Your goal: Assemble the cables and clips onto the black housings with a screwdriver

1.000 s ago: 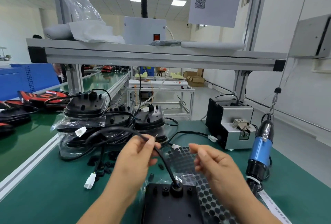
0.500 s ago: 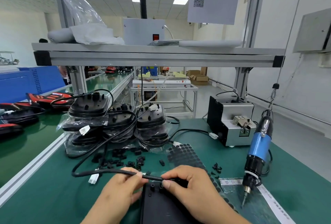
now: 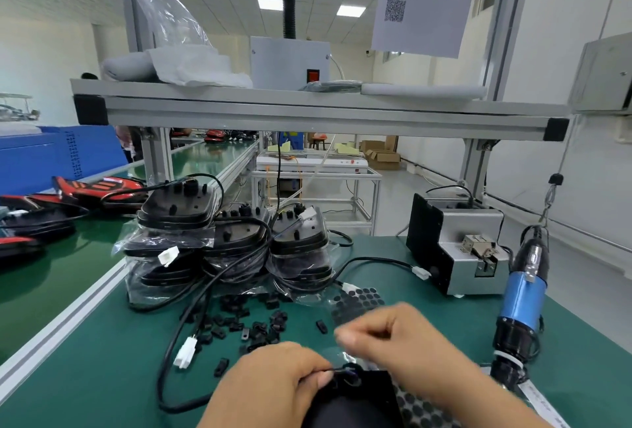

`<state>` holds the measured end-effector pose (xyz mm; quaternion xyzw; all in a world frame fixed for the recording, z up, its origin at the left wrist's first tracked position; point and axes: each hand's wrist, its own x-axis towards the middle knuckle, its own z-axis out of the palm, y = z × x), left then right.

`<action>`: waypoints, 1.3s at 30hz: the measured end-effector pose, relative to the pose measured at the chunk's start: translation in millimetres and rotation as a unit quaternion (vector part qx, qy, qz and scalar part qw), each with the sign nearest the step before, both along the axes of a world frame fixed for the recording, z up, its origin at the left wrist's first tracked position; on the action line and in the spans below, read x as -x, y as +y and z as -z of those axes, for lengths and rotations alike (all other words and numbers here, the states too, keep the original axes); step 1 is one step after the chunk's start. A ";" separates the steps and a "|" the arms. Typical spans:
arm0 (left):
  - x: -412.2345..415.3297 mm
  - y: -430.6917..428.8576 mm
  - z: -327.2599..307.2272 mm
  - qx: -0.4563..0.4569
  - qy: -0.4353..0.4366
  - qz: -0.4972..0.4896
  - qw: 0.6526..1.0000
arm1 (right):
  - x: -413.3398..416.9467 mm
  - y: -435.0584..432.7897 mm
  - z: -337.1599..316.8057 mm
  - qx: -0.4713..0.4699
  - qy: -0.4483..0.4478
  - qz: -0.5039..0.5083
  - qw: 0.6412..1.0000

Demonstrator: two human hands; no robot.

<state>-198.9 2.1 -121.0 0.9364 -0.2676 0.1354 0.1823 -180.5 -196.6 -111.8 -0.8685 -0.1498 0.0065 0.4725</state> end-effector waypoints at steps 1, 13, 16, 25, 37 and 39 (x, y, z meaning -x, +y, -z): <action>-2.3 0.5 3.5 -0.007 0.021 0.009 1.000 | -14.0 -2.3 -3.7 0.005 0.001 0.027 1.000; -10.4 6.7 22.3 0.076 0.001 0.026 0.997 | -100.5 49.0 31.8 0.368 -0.074 0.031 0.926; -9.7 9.4 26.1 0.119 0.016 0.023 0.992 | -86.9 41.4 14.1 0.261 -0.072 0.077 0.959; -7.5 -5.2 4.0 0.300 0.074 0.009 0.951 | 0.2 29.8 -3.1 -0.326 0.120 0.039 0.937; -11.5 -2.4 1.3 0.403 0.219 0.026 0.888 | 6.2 34.4 -1.0 -0.425 0.157 0.040 0.890; -12.3 -1.3 2.9 0.408 0.219 0.019 0.886 | 6.7 34.6 -0.4 -0.420 0.146 0.035 0.895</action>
